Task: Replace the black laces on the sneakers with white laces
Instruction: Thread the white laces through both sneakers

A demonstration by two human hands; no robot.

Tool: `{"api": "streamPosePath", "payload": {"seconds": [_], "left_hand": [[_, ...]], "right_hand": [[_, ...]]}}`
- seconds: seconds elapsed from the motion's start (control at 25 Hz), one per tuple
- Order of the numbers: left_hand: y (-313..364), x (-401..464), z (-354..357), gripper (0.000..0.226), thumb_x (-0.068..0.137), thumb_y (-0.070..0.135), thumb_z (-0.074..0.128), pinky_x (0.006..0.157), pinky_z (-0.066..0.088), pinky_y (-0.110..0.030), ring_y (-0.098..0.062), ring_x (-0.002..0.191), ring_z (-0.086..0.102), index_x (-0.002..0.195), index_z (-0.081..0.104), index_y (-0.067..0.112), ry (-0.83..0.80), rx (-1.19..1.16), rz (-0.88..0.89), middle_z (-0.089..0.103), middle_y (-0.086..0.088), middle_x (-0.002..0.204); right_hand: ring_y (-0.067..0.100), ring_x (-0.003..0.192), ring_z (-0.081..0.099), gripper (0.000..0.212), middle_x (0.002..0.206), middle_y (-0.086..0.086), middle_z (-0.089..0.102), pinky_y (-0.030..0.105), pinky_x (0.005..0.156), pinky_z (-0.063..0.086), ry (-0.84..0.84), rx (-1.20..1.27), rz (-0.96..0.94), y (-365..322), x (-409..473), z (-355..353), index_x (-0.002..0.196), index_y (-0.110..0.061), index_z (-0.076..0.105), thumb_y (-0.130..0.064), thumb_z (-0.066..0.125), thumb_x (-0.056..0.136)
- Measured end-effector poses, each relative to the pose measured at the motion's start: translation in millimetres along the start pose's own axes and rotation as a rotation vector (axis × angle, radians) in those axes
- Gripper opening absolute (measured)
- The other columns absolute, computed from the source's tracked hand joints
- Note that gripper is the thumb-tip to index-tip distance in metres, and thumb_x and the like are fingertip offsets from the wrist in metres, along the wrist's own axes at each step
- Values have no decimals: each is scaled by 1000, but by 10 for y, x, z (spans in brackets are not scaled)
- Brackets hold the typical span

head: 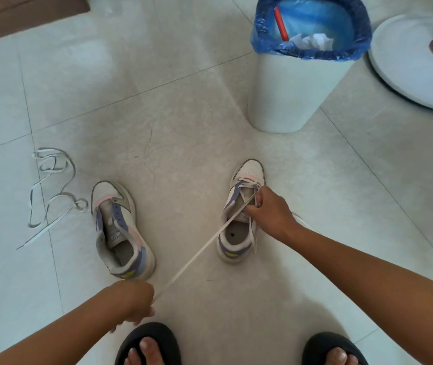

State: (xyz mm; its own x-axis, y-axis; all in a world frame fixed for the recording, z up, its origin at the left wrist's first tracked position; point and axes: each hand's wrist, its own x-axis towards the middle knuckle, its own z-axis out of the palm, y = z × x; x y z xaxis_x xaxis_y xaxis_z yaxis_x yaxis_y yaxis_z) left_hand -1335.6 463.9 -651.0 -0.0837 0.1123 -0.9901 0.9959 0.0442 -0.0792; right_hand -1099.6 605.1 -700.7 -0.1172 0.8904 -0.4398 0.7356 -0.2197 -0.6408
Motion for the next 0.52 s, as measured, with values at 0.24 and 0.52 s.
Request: {"api": "streamPosePath", "payload": {"seconds": [0.24, 0.52], "left_hand": [[503, -26, -614, 34, 98, 44, 35, 76, 41, -30, -20, 100, 57, 113, 54, 20, 851, -146, 271, 54, -1, 111], [1348, 376, -1313, 27, 93, 19, 49, 80, 39, -30, -26, 112, 41, 117, 55, 6, 1014, -11, 246, 40, -12, 125]], "right_hand": [[7, 53, 35, 32, 63, -9, 42, 20, 49, 29, -56, 124, -18, 118, -16, -25, 70, -25, 32, -21, 62, 81], [10, 57, 38, 32, 66, -8, 46, 27, 54, 36, -88, 183, 7, 163, -57, -49, 75, -27, 32, -26, 64, 81]]}}
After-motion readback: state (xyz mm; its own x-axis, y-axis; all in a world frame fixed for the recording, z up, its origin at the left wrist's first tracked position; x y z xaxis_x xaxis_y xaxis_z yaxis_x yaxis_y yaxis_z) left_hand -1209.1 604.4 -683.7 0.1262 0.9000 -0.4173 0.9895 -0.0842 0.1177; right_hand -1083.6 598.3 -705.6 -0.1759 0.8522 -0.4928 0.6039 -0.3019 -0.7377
